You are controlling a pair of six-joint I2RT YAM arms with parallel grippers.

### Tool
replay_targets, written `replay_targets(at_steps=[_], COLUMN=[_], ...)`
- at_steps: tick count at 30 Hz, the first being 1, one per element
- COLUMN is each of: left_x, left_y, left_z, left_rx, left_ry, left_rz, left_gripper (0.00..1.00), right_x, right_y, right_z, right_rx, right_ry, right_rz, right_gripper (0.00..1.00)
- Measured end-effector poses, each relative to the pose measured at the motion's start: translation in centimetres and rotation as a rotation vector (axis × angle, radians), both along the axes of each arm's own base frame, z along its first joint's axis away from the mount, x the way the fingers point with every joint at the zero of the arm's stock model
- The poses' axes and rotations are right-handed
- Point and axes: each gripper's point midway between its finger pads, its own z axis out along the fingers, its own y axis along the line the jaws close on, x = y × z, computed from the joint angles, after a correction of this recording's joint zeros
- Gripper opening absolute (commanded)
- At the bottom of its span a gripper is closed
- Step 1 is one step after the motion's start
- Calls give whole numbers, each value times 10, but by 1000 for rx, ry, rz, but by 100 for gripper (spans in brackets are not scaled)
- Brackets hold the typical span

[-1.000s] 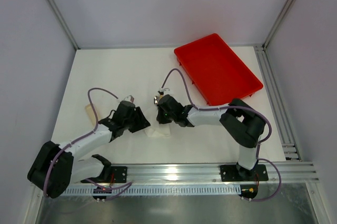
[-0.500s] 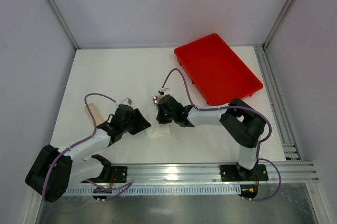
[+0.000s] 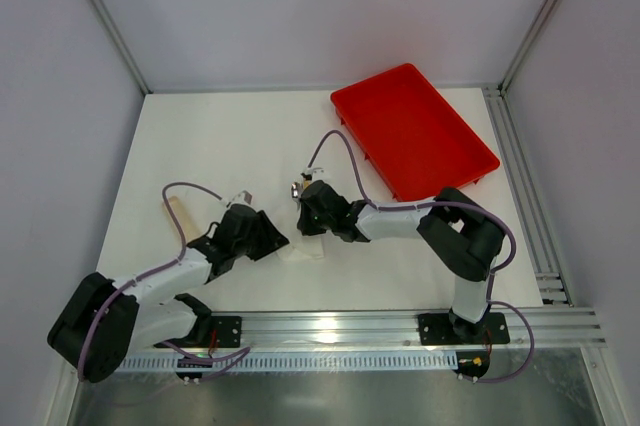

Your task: Place the utensils on the paper napkin and roll it up

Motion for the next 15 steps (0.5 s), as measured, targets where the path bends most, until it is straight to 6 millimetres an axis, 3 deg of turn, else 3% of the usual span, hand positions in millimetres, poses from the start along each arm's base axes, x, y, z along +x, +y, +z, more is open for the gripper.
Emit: replay_targets(at_steps=[7,15], left_x=[6,21], left_y=[5,3], left_z=[-5,21], left_rx=[50,20], left_ry=[-15,-109], left_rz=[31,60], left_gripper=[44,44], right_x=[0,0], right_y=[0,1], right_z=[0,0], right_rx=[3,10], right_ry=[2,0], right_rz=[-1,0], right_gripper=[4,4])
